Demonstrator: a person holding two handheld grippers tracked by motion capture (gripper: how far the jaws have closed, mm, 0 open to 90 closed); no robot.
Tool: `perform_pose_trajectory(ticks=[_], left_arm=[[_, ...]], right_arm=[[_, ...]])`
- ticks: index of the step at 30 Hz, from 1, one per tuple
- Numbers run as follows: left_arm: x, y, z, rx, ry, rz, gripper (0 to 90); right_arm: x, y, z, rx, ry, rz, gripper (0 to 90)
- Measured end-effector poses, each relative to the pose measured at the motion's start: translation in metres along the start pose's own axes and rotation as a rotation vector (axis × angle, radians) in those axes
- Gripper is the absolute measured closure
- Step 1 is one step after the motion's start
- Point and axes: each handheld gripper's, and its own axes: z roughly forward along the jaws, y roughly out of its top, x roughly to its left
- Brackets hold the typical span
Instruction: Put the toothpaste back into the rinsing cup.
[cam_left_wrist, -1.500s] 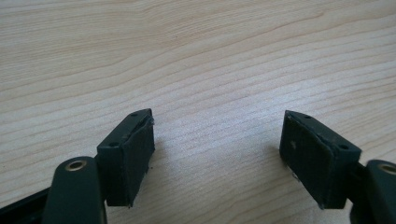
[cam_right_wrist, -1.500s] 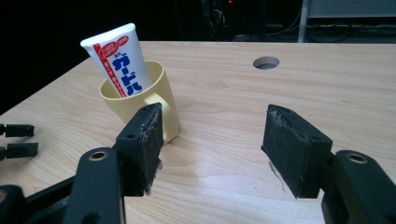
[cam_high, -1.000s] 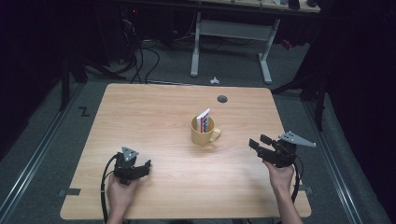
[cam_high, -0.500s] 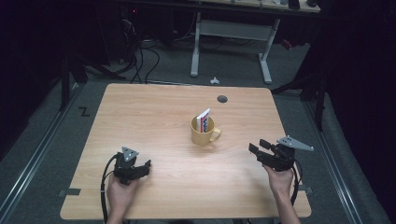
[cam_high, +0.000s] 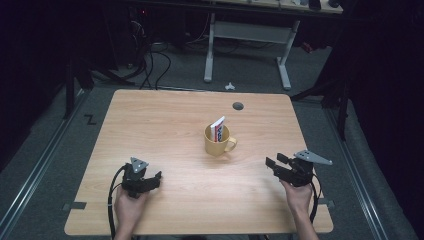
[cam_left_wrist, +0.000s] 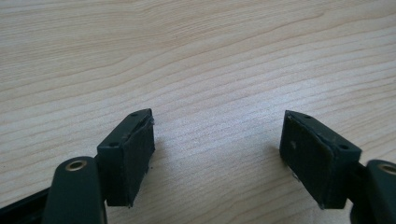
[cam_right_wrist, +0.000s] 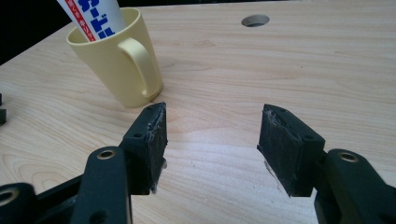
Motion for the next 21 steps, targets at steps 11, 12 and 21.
perform_pose_trajectory(ticks=[11,12,21], left_arm=[[0.0,0.0,0.0,0.0,0.0,0.0,26.6],[0.0,0.0,0.0,0.0,0.0,0.0,26.6],[0.0,0.0,0.0,0.001,0.0,0.0,26.6]], right_arm=[[-0.001,-0.013,0.007,0.027,-0.016,0.004,42.1],[-0.001,-0.016,0.009,0.032,-0.019,0.006,42.1],[0.0,-0.023,0.02,0.07,-0.049,-0.02,42.3]])
